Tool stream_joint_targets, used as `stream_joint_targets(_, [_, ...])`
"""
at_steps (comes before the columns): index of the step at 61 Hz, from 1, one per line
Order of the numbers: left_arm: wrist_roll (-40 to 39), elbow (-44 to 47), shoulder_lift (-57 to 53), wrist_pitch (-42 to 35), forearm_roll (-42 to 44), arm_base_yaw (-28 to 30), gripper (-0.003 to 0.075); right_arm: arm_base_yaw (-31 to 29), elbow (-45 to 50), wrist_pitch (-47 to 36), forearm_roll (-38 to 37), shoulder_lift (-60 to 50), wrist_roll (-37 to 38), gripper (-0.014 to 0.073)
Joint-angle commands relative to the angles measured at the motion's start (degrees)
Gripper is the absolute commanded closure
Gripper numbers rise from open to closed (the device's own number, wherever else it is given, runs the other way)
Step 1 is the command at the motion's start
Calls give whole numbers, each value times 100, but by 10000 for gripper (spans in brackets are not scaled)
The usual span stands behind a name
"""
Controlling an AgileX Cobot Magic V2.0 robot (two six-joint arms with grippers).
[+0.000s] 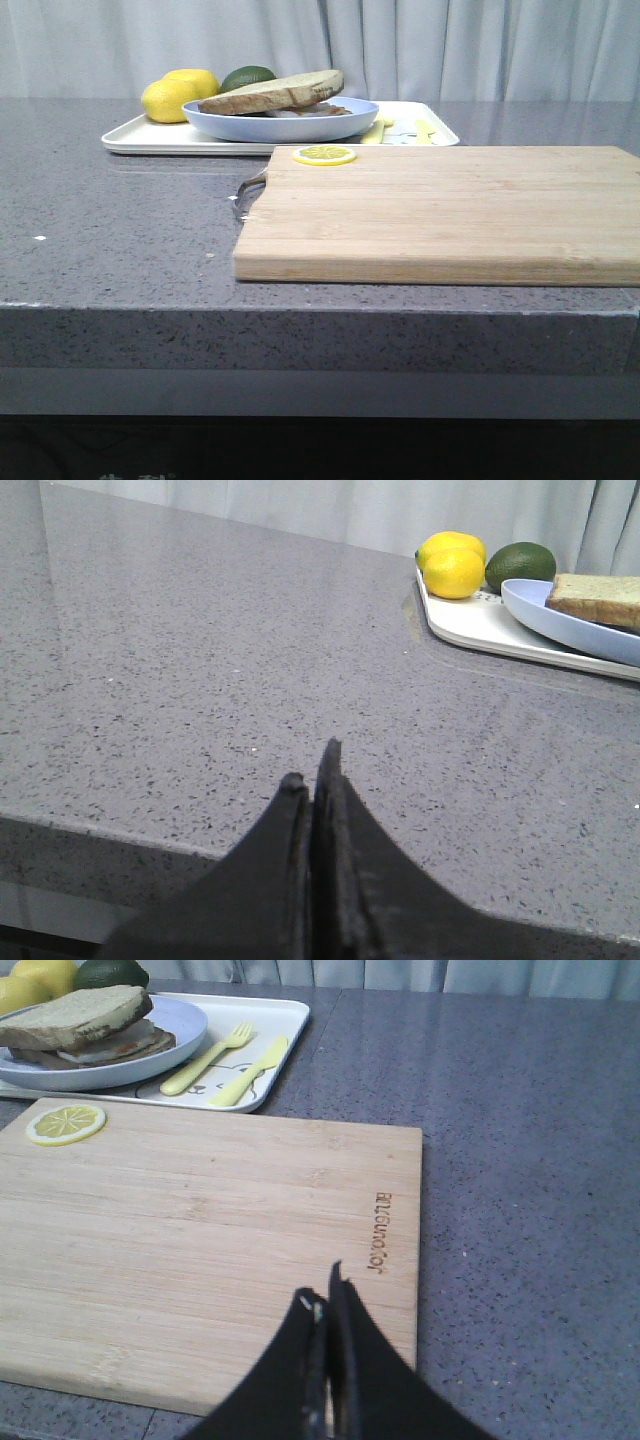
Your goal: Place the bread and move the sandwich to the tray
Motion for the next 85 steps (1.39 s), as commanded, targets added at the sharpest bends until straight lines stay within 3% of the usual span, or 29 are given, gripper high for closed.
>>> stream_joint_targets(1, [-48,68,-133,-501,0,-5,739,-14,-154,-478,-13,26,-10,660])
stream_joint_targets(11, [-48,68,-133,-501,0,-5,739,-14,292,-1171,-51,-141,-14,660])
stream_joint_targets(20, [-48,68,-133,-501,0,-5,739,-59,1438,-2165,-46,-933,-14,660])
stream_joint_targets(34, [-48,68,-133,-501,0,-5,739,-338,2189,-1377,54,-2292,-14,660])
stream_joint_targets(85, [-48,68,-123,-470,0,-5,739,-393,2196,-1198,54,-2223,-14,660])
